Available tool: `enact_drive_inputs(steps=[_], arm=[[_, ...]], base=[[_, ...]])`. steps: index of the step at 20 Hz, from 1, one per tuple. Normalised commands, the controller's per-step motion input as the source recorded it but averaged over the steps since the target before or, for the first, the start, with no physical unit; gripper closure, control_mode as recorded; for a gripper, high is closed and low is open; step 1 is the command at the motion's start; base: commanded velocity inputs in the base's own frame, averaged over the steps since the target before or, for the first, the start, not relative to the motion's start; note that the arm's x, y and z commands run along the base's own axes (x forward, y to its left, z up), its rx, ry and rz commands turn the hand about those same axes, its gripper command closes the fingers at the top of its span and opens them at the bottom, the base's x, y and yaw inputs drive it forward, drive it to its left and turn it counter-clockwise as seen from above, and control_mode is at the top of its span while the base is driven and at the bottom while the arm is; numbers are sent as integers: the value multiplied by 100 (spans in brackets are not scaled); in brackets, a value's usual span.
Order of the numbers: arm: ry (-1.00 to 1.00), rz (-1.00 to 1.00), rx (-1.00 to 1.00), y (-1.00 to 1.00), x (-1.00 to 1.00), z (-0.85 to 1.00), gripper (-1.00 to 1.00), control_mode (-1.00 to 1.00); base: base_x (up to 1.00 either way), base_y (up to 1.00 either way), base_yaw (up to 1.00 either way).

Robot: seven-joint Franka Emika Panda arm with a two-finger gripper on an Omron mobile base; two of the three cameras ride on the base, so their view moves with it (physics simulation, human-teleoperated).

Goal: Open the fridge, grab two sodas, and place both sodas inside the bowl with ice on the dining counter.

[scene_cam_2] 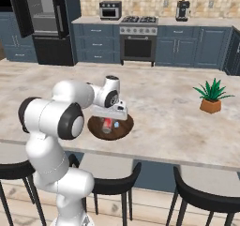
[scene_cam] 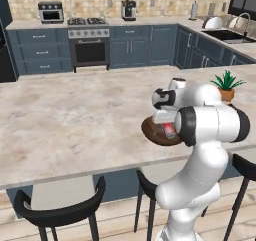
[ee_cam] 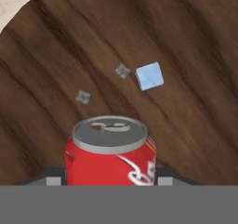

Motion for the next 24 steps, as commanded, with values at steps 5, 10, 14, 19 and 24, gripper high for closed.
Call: enact_drive_inputs(steps=[5, 10, 14, 19, 24], arm=[[1, 0, 0, 0, 12, -19, 100, -100], [0, 0, 0, 0, 10, -18, 100, -100], [1, 0, 0, 0, 1, -18, -100, -100], [0, 0, 0, -4, -5, -3, -100, -100], [-3, -2, 0, -2, -38, 23, -100, -100]], base=[[0, 0, 0], [0, 0, 0], [0, 0, 0], [0, 0, 0], [0, 0, 0]])
